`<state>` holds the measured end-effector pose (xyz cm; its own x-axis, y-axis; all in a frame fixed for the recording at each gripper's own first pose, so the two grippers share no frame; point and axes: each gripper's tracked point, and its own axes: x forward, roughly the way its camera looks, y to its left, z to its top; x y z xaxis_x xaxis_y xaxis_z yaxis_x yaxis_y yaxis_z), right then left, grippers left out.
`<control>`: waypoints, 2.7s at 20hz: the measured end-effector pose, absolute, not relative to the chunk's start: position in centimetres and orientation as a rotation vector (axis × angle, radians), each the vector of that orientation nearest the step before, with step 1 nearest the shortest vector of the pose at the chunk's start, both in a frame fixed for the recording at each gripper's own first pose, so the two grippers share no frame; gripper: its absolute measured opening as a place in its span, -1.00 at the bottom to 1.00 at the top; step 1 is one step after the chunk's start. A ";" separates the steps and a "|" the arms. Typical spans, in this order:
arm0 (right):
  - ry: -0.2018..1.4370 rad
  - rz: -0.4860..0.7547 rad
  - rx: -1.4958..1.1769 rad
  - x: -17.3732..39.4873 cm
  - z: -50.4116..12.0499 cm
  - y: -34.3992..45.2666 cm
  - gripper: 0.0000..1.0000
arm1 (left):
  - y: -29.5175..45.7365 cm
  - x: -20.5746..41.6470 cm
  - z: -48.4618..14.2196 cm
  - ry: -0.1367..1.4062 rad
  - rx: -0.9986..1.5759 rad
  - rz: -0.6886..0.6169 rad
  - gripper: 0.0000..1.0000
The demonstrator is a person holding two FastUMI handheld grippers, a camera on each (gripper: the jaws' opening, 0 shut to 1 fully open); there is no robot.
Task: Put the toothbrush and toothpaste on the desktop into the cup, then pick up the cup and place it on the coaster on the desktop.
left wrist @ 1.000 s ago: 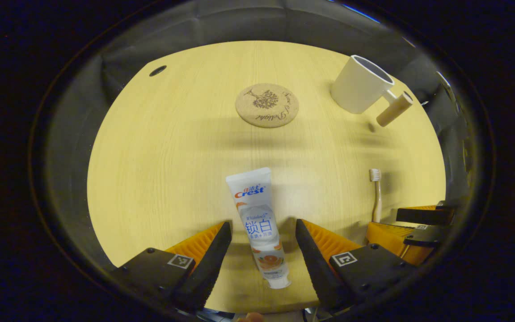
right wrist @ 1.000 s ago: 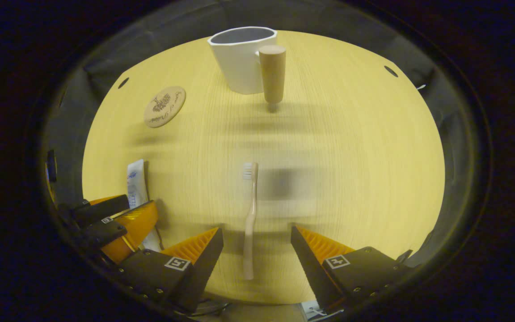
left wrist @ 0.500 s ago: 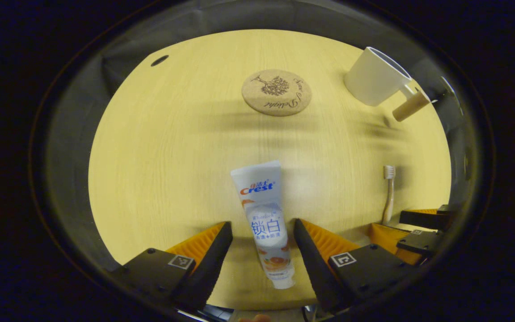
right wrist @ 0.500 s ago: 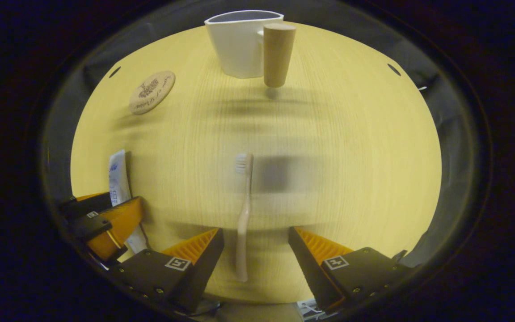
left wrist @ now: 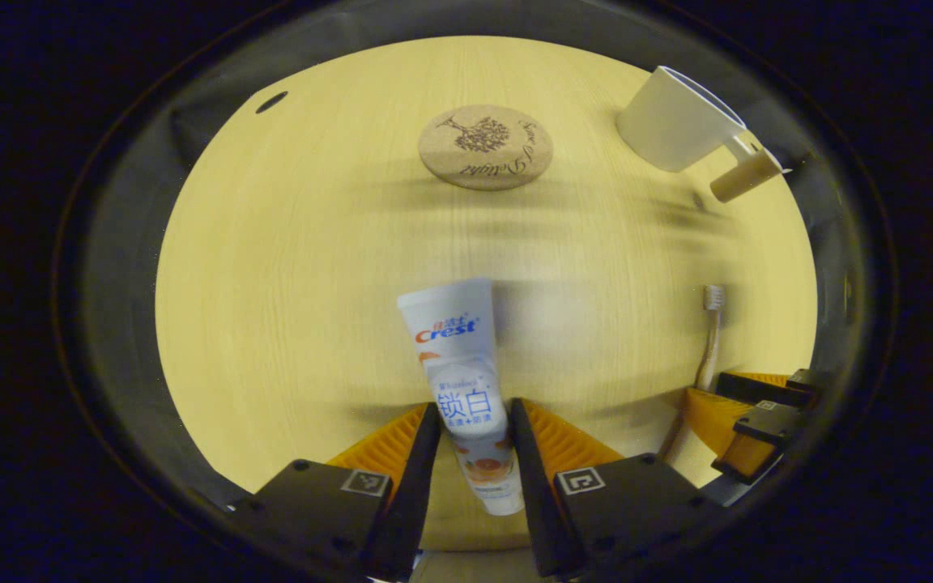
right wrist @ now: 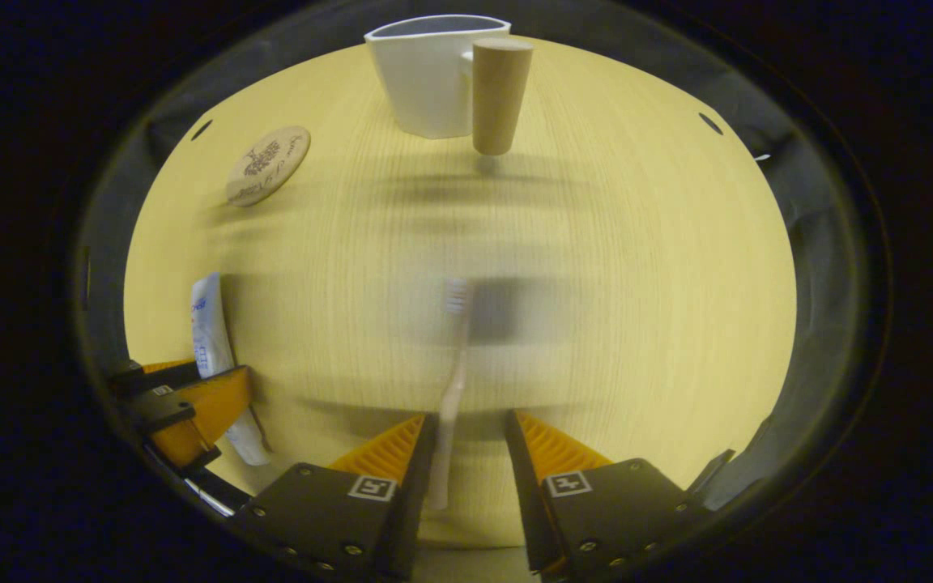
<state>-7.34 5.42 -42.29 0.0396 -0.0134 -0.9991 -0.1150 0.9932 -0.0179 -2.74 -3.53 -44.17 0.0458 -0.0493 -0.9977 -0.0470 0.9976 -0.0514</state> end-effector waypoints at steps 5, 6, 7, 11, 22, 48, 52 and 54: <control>1.554 0.095 -0.078 -7.8 -42.1 5.8 -0.31 | -5.0 -1.8 -45.5 1.563 -0.072 -0.002 0.01; 1.556 0.100 -0.069 -7.8 -42.1 6.0 -0.31 | -4.6 -1.8 -45.6 1.567 -0.076 0.005 -0.10; 1.556 0.103 -0.070 -7.9 -42.1 6.1 -0.31 | -4.8 -1.4 -45.6 1.569 -0.082 0.011 -0.10; 1.548 0.076 -0.073 -7.8 -42.0 5.7 -0.79 | -4.9 -1.9 -45.2 1.563 -0.087 0.017 -0.20; 1.520 0.092 0.000 -7.6 -41.0 6.1 -0.80 | -4.6 -1.7 -44.0 1.533 -0.095 0.016 -0.19; 1.319 0.108 0.144 -3.0 -34.4 6.5 -0.95 | -4.8 -0.5 -40.1 1.464 -0.140 -0.008 -0.29; 1.223 0.143 0.176 0.9 -30.6 8.0 -0.95 | -4.6 1.0 -38.3 1.422 -0.154 -0.006 -0.30; 1.187 0.151 0.184 2.6 -29.6 8.5 -0.95 | -4.3 1.2 -37.6 1.410 -0.159 -0.004 -0.30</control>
<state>2.61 8.51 -29.60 0.3673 0.2132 -0.9053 -0.0206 0.9750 0.2213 1.16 -4.28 -37.57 0.1624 -0.0974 -0.9819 -0.0921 0.9893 -0.1134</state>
